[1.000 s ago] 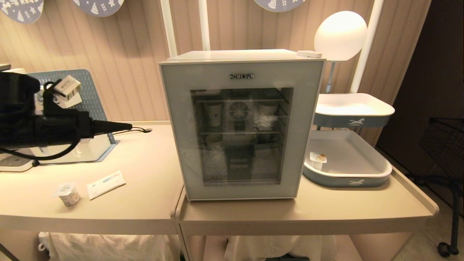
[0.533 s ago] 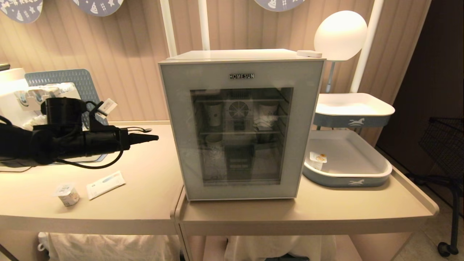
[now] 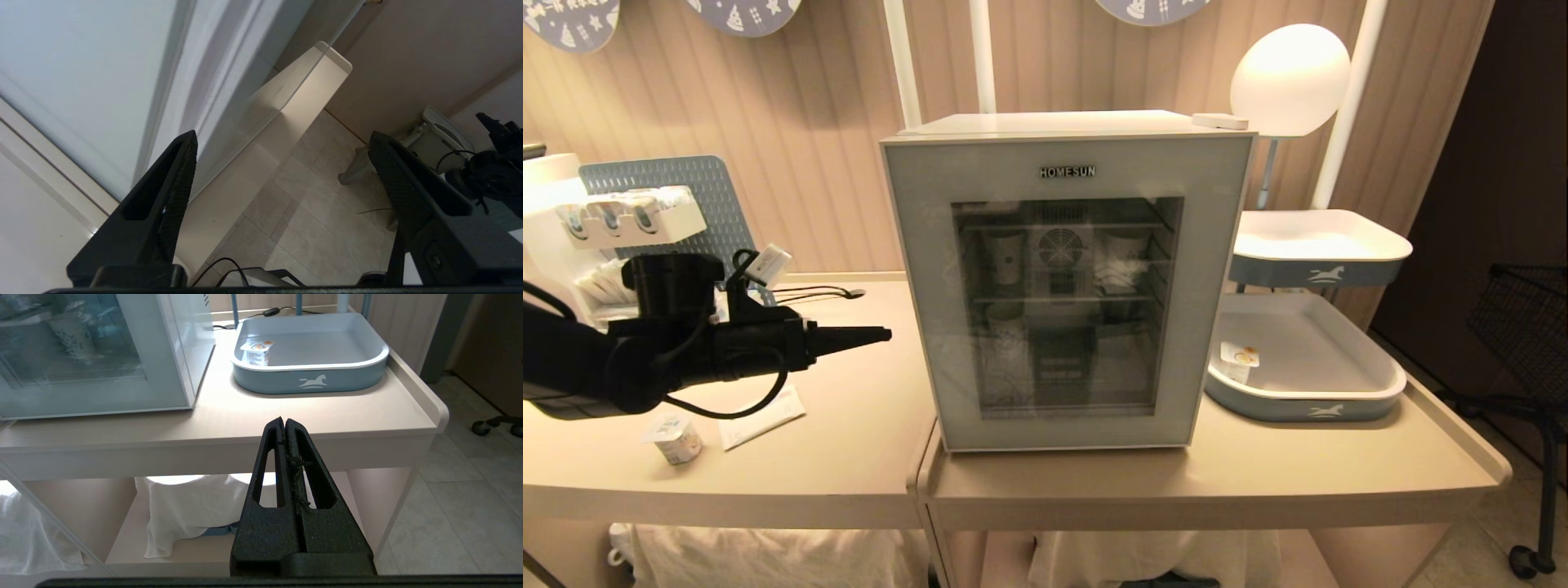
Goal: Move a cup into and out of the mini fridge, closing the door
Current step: Open the freezer door
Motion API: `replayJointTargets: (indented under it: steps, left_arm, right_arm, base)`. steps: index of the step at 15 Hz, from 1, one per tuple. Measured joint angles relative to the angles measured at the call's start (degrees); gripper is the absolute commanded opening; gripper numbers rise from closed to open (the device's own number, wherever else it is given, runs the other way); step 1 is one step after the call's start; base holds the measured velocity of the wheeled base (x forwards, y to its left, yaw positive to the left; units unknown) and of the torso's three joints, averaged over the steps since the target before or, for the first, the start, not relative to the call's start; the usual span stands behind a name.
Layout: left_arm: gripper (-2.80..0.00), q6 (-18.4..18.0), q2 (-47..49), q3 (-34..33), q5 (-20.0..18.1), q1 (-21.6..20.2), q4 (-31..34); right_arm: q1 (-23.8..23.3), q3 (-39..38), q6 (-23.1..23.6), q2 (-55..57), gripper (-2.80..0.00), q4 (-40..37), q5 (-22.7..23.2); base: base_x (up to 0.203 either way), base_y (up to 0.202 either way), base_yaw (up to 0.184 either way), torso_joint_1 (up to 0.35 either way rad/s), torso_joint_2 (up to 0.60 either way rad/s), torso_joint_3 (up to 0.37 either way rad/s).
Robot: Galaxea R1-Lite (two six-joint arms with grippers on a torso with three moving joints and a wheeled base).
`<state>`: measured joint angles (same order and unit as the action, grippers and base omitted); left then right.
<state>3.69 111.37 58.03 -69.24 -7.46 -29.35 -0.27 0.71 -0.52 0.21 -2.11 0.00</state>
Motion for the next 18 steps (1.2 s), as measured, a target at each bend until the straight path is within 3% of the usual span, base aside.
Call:
replayJointTargets:
  steps: [6,10,18]
  left_arm:
    - [0.00,-1.55,-0.29,-1.99,-0.15,4.49,-0.54]
    - [0.00,-8.00,1.81,-2.57,0.46,5.38,-5.13]
    - [0.00,-8.33,5.66,-2.60,2.43,4.99,-12.91]
  right_arm:
    - [0.02,0.00,-0.07,0.00,-2.80,0.00,0.00]
    - [0.02,0.00,-0.02,0.00,-2.80,-0.01,0.00]
    - [0.00,0.00,0.00,0.00,-2.80,0.00,0.00]
  base:
    - [0.000,0.000,0.000,0.000,0.00,0.000]
    - [0.000,0.000,0.000,0.000,0.00,0.000]
    - [0.000,0.000,0.000,0.000,0.00,0.000]
